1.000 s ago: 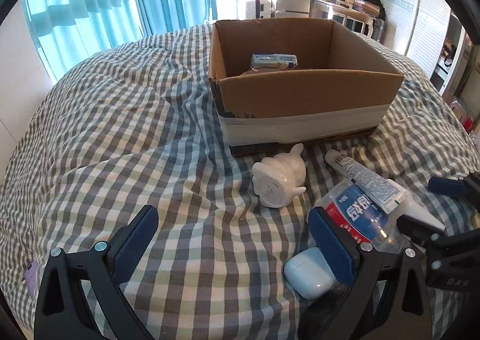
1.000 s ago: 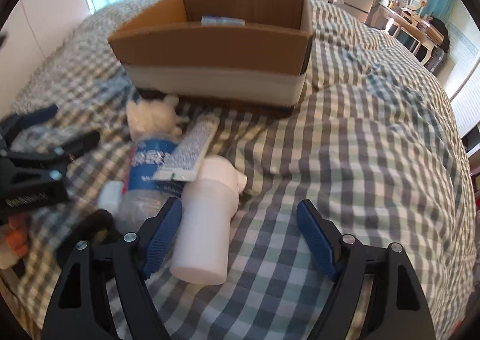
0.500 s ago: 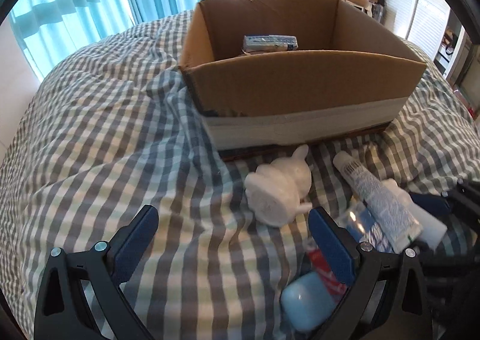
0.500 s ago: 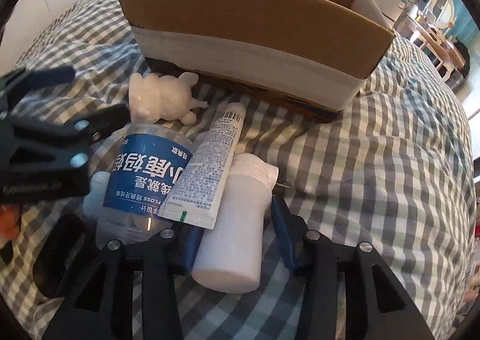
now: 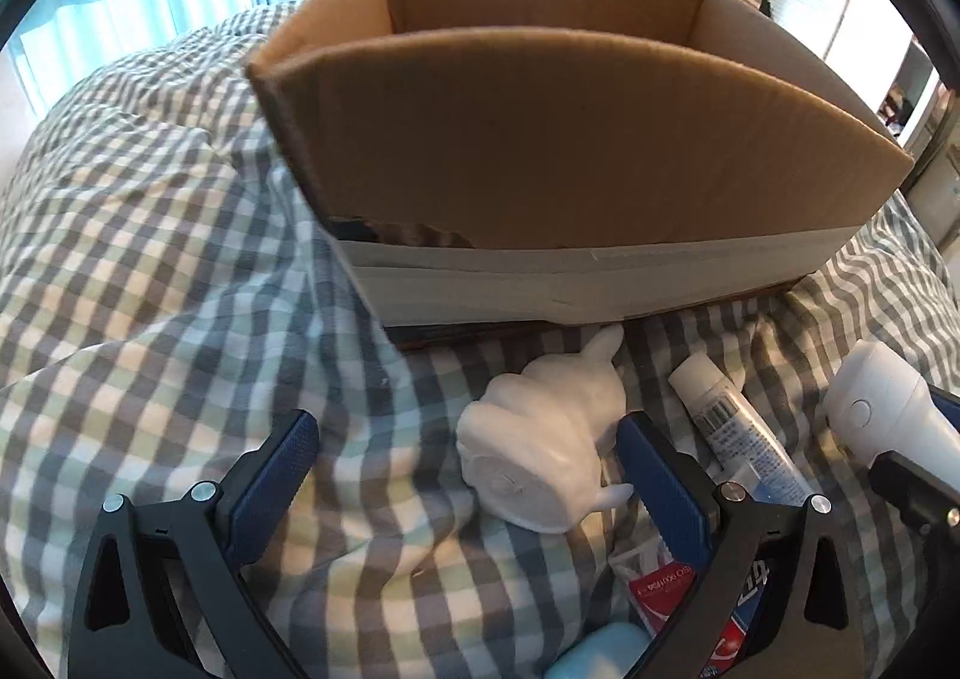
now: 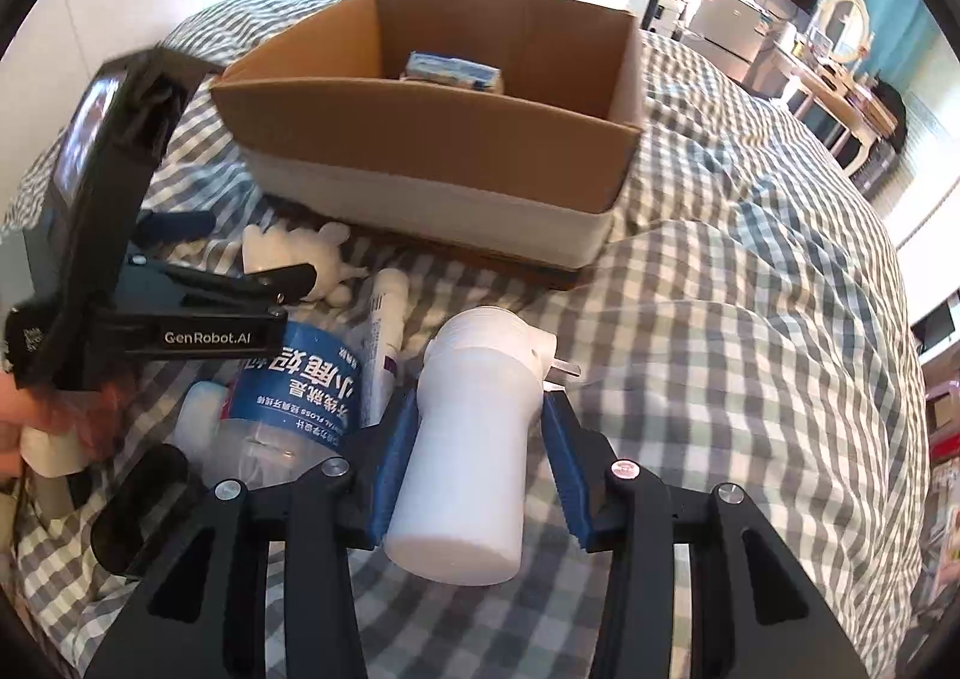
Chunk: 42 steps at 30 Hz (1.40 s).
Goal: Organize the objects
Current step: 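Grasp the white spray bottle with the right gripper while the left gripper grasps the white figurine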
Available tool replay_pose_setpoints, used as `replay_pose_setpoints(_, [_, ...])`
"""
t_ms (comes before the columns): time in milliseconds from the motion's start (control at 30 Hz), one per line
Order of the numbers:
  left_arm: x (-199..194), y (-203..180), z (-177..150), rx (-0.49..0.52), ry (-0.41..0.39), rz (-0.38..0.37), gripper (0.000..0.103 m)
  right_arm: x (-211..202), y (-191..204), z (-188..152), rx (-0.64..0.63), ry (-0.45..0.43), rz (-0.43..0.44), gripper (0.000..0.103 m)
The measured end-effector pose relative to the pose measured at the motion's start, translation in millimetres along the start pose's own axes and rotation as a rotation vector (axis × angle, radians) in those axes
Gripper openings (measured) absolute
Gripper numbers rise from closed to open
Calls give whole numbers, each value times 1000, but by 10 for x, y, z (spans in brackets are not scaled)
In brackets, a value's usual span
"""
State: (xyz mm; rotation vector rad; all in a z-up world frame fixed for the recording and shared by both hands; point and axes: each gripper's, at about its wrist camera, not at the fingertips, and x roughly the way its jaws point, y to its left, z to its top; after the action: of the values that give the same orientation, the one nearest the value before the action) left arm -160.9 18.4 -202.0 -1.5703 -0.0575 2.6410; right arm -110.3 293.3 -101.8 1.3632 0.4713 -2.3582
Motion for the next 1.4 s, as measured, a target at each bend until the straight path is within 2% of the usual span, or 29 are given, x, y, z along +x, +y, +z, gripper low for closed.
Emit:
replay_pose_setpoints(33, [16,3,2,-3,0,-11,98,7,-3,1,8,-1,9,43])
replay_pose_setpoints(67, [28,4,3,-3,3,-30,92,18,-8,1,14,1,17,43])
replay_pose_setpoints(200, [-10,-93,-14,40,-8,-98,57,75,-58,-45,27,9,26,43])
replay_pose_setpoints(300, [-51,-145,-31,68,-20,-83,56,75,-19,-48,33,6,31,43])
replay_pose_setpoints(433, [-134,-114,-49,45,-25,-76,56,25,-26,-80,37,0,29,43])
replay_pose_setpoints(733, [-514,-189,-151,81,-74,-7,55,-266,36,-101,29,-44,4,43])
replay_pose_setpoints(1000, [-910,-254,-332,112,-125,-23,52,-471,110,-113,26,-85,-5,43])
replay_pose_setpoints(1033, [-923,-378,-276,120,-124,-16,52,-492,124,-112,27,-88,-4,43])
replay_pose_setpoints(1233, [-1161,-313,-581,102,-127,-10,51,-663,201,-94,20,-119,-6,43])
replay_pose_setpoints(1400, [-1323,-397,-518,111,-157,0,51,-817,242,-122,11,-146,-16,43])
